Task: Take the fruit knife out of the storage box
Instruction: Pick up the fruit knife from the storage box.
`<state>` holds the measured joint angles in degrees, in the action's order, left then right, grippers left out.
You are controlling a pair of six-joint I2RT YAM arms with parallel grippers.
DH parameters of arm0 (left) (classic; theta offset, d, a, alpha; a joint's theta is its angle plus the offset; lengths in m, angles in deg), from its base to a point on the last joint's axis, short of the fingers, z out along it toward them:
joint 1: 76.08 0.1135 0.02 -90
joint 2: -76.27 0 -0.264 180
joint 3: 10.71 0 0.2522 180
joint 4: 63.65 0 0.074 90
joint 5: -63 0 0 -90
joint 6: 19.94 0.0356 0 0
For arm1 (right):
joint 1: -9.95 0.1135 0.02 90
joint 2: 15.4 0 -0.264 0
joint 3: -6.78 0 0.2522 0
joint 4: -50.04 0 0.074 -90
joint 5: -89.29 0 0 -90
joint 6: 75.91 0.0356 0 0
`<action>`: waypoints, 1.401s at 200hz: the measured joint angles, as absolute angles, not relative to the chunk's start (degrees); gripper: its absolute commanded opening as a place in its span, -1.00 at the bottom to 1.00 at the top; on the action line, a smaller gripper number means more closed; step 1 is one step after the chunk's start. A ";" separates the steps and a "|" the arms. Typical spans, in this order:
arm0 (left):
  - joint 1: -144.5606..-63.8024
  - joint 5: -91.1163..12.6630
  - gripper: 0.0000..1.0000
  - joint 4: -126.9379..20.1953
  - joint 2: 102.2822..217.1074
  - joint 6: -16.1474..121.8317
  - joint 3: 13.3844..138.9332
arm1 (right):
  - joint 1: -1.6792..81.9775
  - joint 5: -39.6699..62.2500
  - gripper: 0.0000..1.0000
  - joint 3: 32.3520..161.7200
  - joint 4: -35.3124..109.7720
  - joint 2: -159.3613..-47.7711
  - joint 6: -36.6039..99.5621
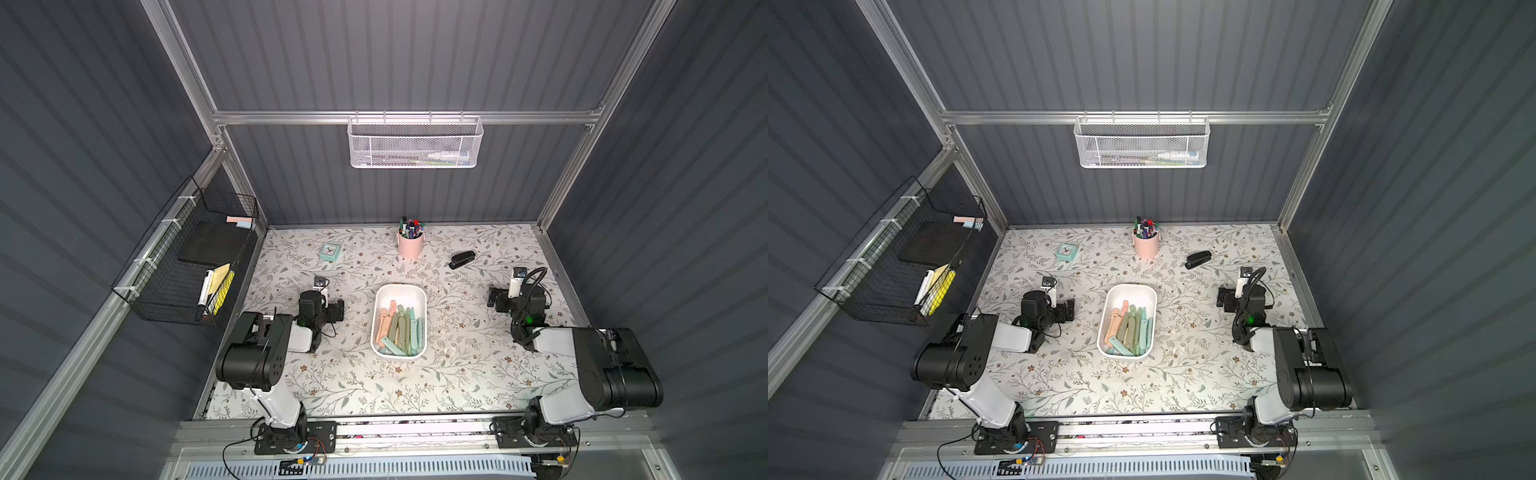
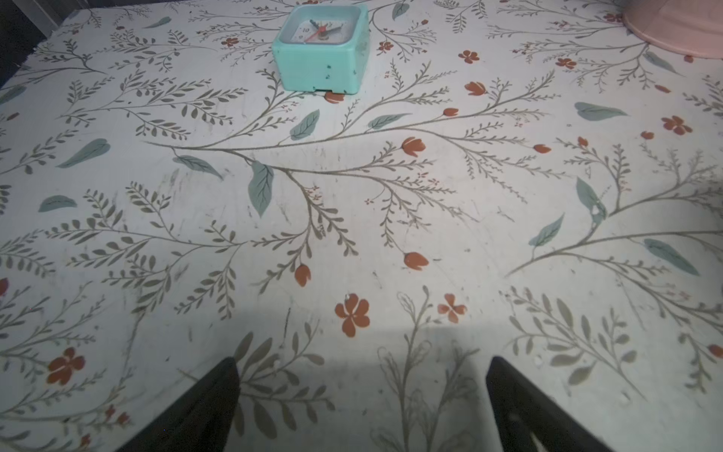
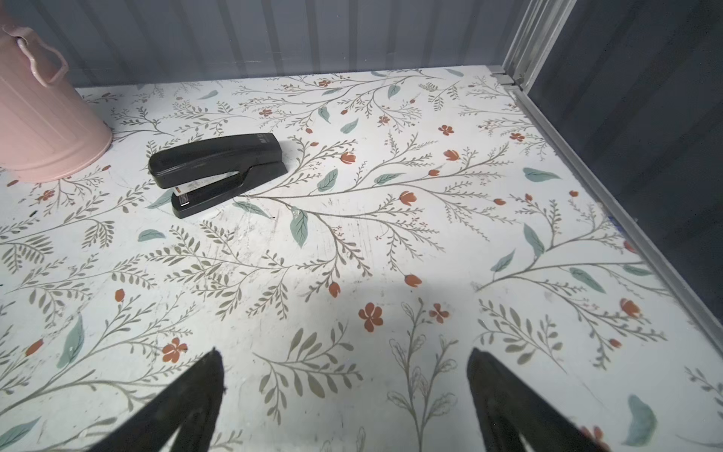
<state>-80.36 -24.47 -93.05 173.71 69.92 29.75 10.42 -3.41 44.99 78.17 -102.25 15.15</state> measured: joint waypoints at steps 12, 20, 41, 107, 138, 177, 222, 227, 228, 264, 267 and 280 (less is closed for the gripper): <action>-80.36 -24.47 0.99 -93.05 173.71 69.92 29.75 | 10.42 -3.43 0.98 44.99 78.17 -102.25 15.15; -80.36 -24.47 0.99 -93.05 173.71 69.92 29.75 | 10.42 -3.41 0.98 44.99 78.17 -102.25 15.15; -80.36 -24.47 0.99 -93.05 173.71 69.92 29.75 | 10.42 -3.43 0.98 44.99 78.17 -102.25 15.15; -80.36 -24.47 0.99 -93.05 173.71 69.92 29.75 | 10.42 -3.41 0.98 44.99 78.17 -102.25 15.15; -80.36 -24.47 0.99 -93.05 173.71 69.94 29.75 | 10.42 -3.41 0.98 44.99 78.17 -102.25 15.15; -80.36 -24.47 0.99 -93.05 173.71 69.92 29.75 | 10.42 -3.41 0.98 44.99 78.17 -102.25 15.15; -80.36 -24.10 0.99 -93.05 173.71 69.92 29.75 | 10.42 -3.45 0.98 44.99 78.15 -102.25 15.18; -80.36 -23.90 0.99 -93.00 173.71 69.92 29.77 | 10.42 -3.52 0.98 44.99 78.12 -102.23 15.20; -80.36 -23.86 0.99 -92.96 173.71 69.92 29.80 | 10.42 -3.54 0.98 44.99 78.10 -102.23 15.22; -80.36 -23.56 0.99 -81.96 172.08 69.92 35.96 | 10.42 -5.70 0.98 45.41 74.80 -99.02 15.61; -80.36 -23.45 0.99 -81.07 171.66 69.92 36.57 | 10.42 -5.94 0.98 45.65 73.84 -98.10 15.77; -80.38 -22.81 0.99 -78.12 169.65 69.77 38.56 | 10.42 -6.66 0.98 46.94 70.69 -94.99 16.18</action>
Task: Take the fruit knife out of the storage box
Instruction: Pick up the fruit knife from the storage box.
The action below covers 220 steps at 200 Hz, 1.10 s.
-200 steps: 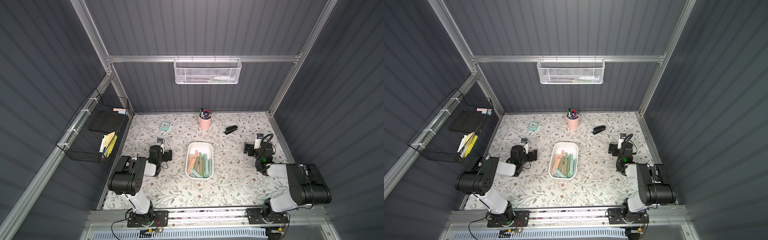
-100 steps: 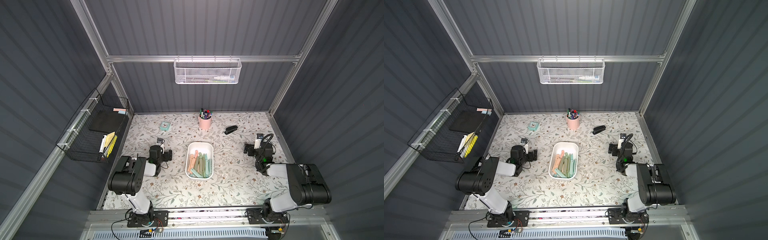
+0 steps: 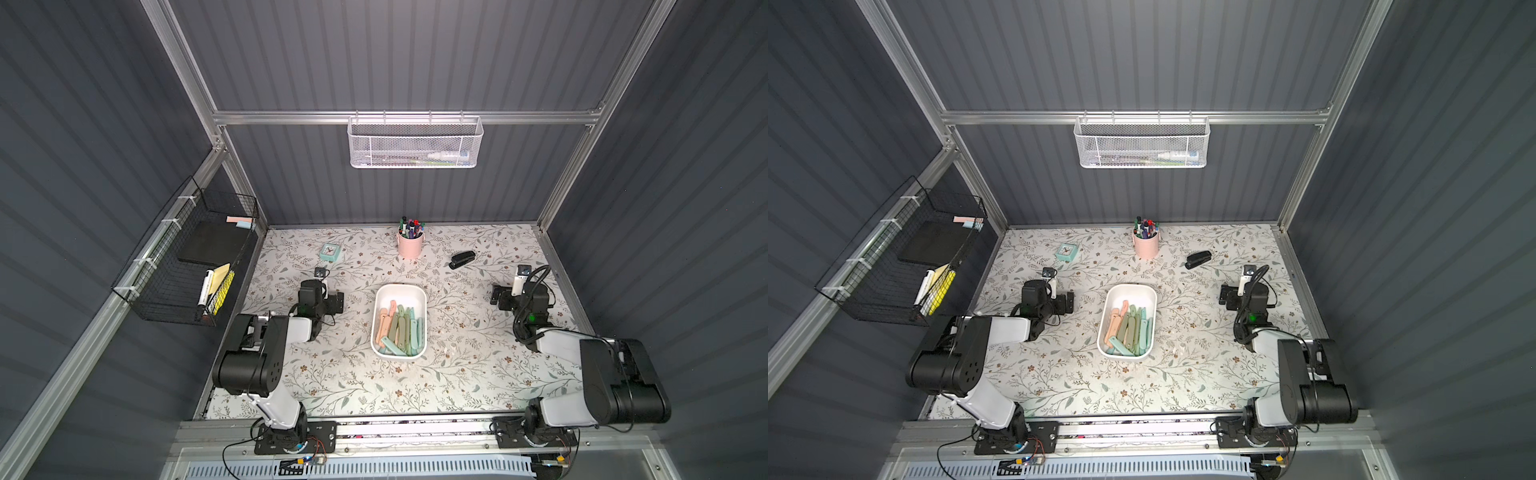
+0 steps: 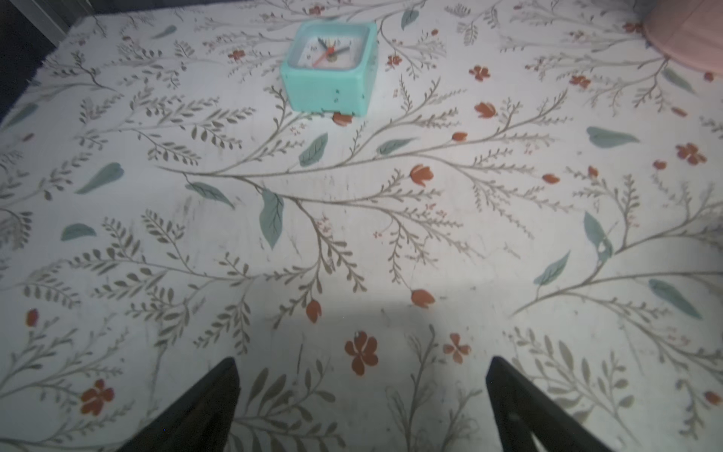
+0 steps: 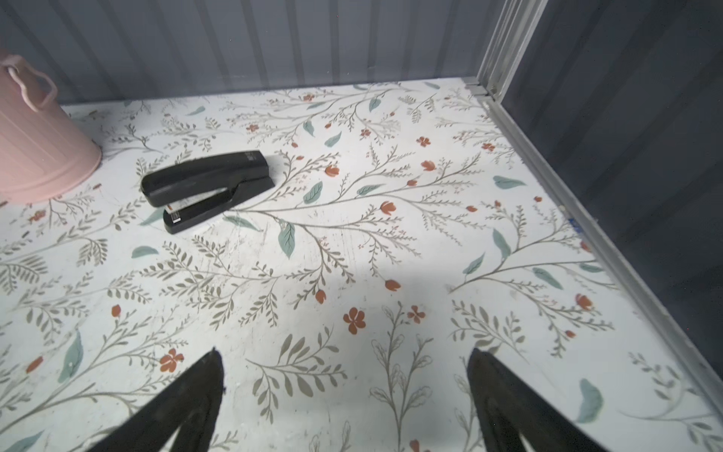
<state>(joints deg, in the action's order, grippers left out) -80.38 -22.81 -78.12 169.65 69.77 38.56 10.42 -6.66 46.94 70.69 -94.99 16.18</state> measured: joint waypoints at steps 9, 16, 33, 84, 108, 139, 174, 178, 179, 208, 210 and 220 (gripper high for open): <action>-80.38 -21.83 0.99 -76.08 168.05 69.18 39.54 | 10.42 -7.17 0.98 48.01 68.88 -92.92 16.60; -80.40 -21.04 0.99 -74.45 166.74 68.43 40.11 | 10.46 -7.56 0.98 49.04 67.09 -91.21 17.19; -80.95 -18.66 0.99 -69.27 164.12 66.05 41.99 | 10.74 -8.02 0.98 52.23 62.37 -87.96 19.94; -85.91 -15.64 0.99 -55.26 156.54 58.66 48.92 | 22.85 -9.51 0.98 66.48 46.13 -87.32 25.23; -89.93 -15.47 0.99 -48.02 153.80 56.59 54.54 | 32.65 -8.28 0.98 74.41 37.25 -89.70 25.03; -92.01 -19.47 0.99 -41.62 149.78 54.12 58.34 | 42.09 -4.63 0.96 84.38 26.91 -94.56 23.94; -92.01 -24.43 0.99 -32.76 145.48 54.47 60.20 | 51.57 -0.92 0.85 91.39 16.60 -101.49 24.18; -91.98 -24.95 0.99 -31.87 145.02 54.64 60.20 | 52.43 -0.68 0.83 91.96 15.57 -102.25 24.23; -91.98 -25.06 0.99 -31.69 144.93 54.69 60.20 | 52.75 -0.57 0.83 92.20 15.13 -102.64 24.38; -91.90 -33.15 0.99 -27.91 141.93 57.27 59.81 | 57.61 2.71 0.60 95.35 8.82 -109.09 27.42; -91.90 -33.61 0.99 -27.82 141.80 57.37 59.72 | 57.93 3.15 0.58 95.72 8.16 -109.70 27.70; -91.90 -36.08 0.99 -27.21 141.02 57.90 59.11 | 58.83 5.14 0.50 97.23 6.13 -112.13 29.36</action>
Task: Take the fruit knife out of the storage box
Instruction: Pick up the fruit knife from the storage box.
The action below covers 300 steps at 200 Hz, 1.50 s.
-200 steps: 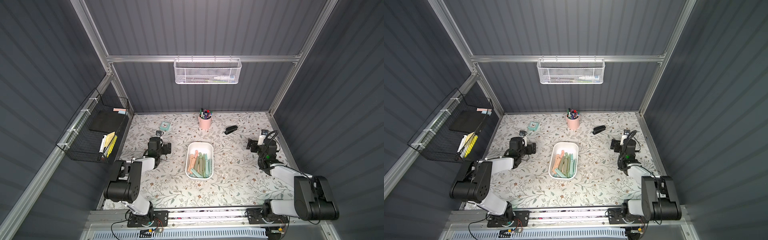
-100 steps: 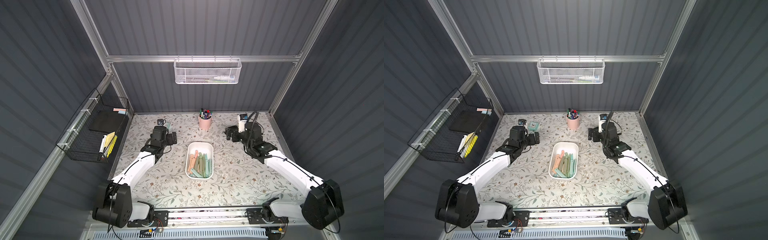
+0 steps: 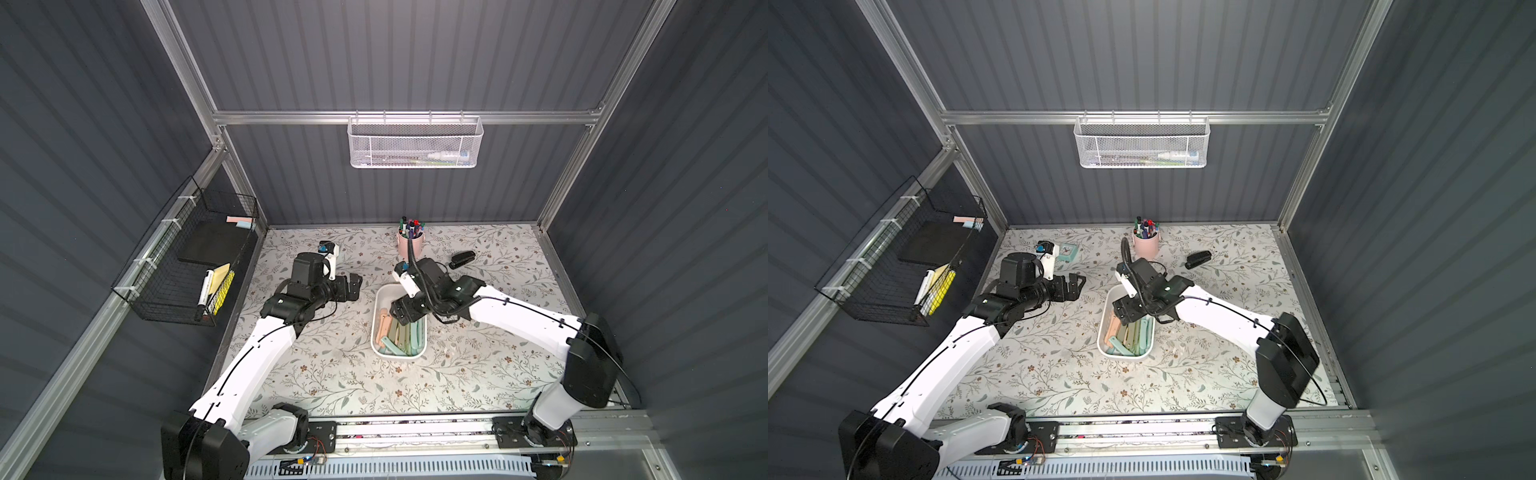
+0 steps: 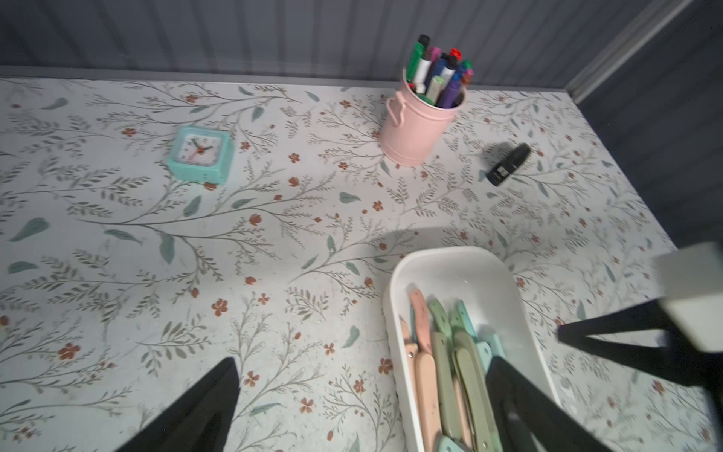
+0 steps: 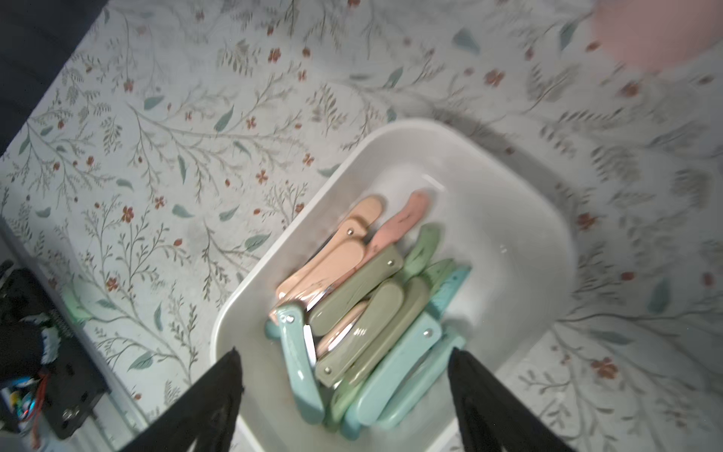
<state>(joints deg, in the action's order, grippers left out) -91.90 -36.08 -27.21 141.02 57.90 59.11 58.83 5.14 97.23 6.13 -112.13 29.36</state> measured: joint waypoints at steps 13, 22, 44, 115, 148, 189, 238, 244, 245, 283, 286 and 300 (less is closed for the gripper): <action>-91.90 -38.33 0.99 -26.36 140.21 58.18 58.12 | 59.51 7.28 0.32 99.33 3.61 -115.12 31.33; -91.90 -39.36 0.99 -25.75 139.62 58.20 57.25 | 59.77 8.79 0.27 100.84 1.89 -117.22 32.27; -91.90 -39.84 0.99 -24.28 138.28 58.27 55.83 | 59.90 10.58 0.06 102.54 -1.04 -120.63 35.46; -91.90 -36.78 0.99 -24.07 134.15 58.25 54.34 | 59.86 11.26 -0.09 104.07 -5.44 -126.03 43.90; -91.90 -36.60 0.99 -24.11 134.39 58.25 54.36 | 59.42 10.67 -0.08 104.62 -5.78 -127.54 46.39; -91.90 -36.60 0.99 -24.11 134.96 58.25 54.36 | 58.22 9.75 -0.08 104.68 -5.94 -128.65 47.72; -91.90 -36.63 0.99 -24.11 134.96 58.25 54.34 | 56.67 9.66 -0.11 105.16 -5.74 -130.42 47.96; -91.90 -36.63 0.99 -24.11 134.96 58.25 54.36 | 56.56 9.73 -0.12 105.23 -5.74 -130.75 47.94; -91.90 -36.63 0.99 -24.11 134.96 58.25 54.36 | 56.54 9.77 -0.12 105.25 -5.74 -130.82 47.96; -91.90 -36.63 0.99 -24.11 134.96 58.25 54.36 | 56.34 10.67 -0.17 105.95 -5.72 -132.11 47.85; -91.90 -36.63 0.99 -24.11 134.96 58.25 54.36 | 56.32 10.71 -0.18 105.95 -5.72 -132.17 47.87; -91.90 -36.63 0.99 -24.11 134.96 58.25 54.36 | 56.34 10.86 -0.28 105.97 -5.74 -132.37 47.70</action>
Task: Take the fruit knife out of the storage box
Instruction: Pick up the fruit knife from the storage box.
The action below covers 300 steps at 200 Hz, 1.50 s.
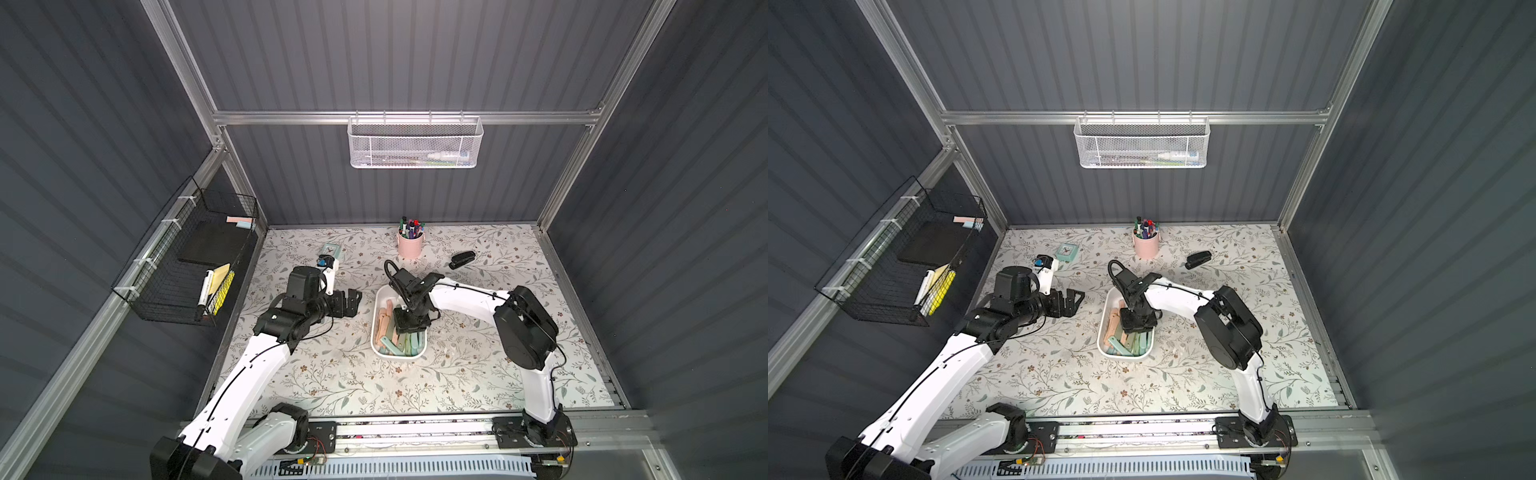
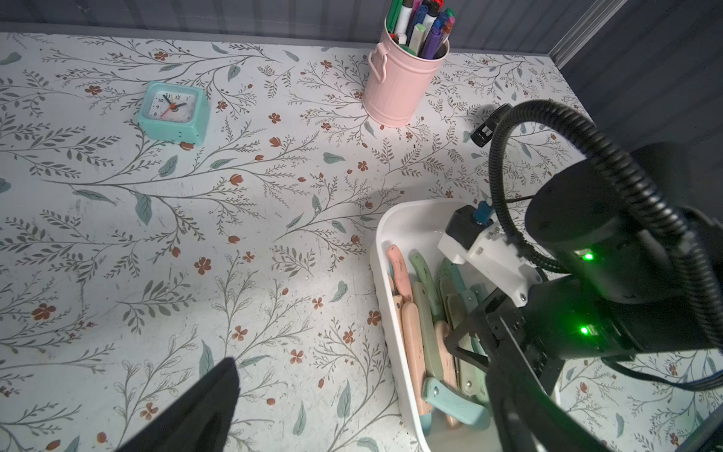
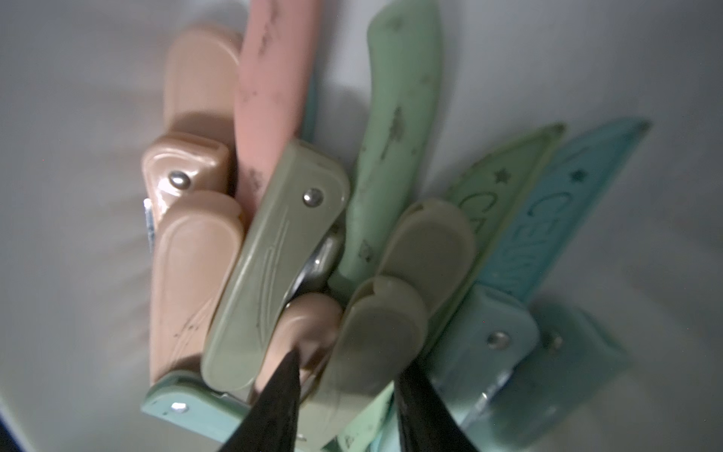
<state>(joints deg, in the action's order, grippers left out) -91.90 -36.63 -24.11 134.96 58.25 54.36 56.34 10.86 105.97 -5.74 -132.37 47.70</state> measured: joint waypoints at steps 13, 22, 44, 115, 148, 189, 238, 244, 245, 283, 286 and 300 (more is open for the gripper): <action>-91.90 -36.63 0.99 -24.11 134.96 58.25 54.34 | 56.32 10.91 -0.33 105.97 -5.74 -132.37 47.61; -91.90 -36.63 0.99 -24.11 134.96 58.25 54.36 | 56.32 10.89 -0.33 106.02 -5.72 -132.37 47.50; -91.90 -36.63 0.99 -24.11 134.96 58.25 54.36 | 56.25 10.84 -0.35 106.13 -5.76 -132.37 47.44; -91.90 -36.63 0.99 -24.11 134.96 58.25 54.36 | 56.21 7.28 -0.45 106.94 -6.77 -132.37 45.93; -91.90 -36.63 0.99 -24.11 134.96 58.25 54.36 | 56.21 5.51 -0.54 107.37 -7.05 -132.35 44.99; -91.90 -36.63 0.99 -24.11 134.96 58.25 54.36 | 56.21 4.00 -0.56 107.53 -7.05 -132.35 44.44; -91.90 -36.65 0.99 -24.11 134.96 58.25 54.36 | 56.21 4.04 -0.34 108.62 -7.93 -132.37 43.55; -91.90 -36.63 0.99 -24.11 134.96 58.25 54.36 | 56.21 4.09 -0.34 109.03 -8.21 -132.41 43.44; -91.90 -36.63 0.99 -24.11 134.96 58.25 54.36 | 56.21 4.11 -0.34 109.16 -8.30 -132.43 43.42; -91.90 -36.63 0.99 -24.11 134.96 58.25 54.36 | 56.40 4.24 -0.34 110.67 -9.11 -133.02 43.20; -91.90 -36.63 0.99 -24.11 134.96 58.25 54.36 | 56.40 4.22 -0.34 110.67 -9.17 -133.05 43.20; -91.90 -36.63 0.99 -24.11 134.96 58.25 54.34 | 56.45 4.24 -0.34 110.78 -9.85 -133.59 43.20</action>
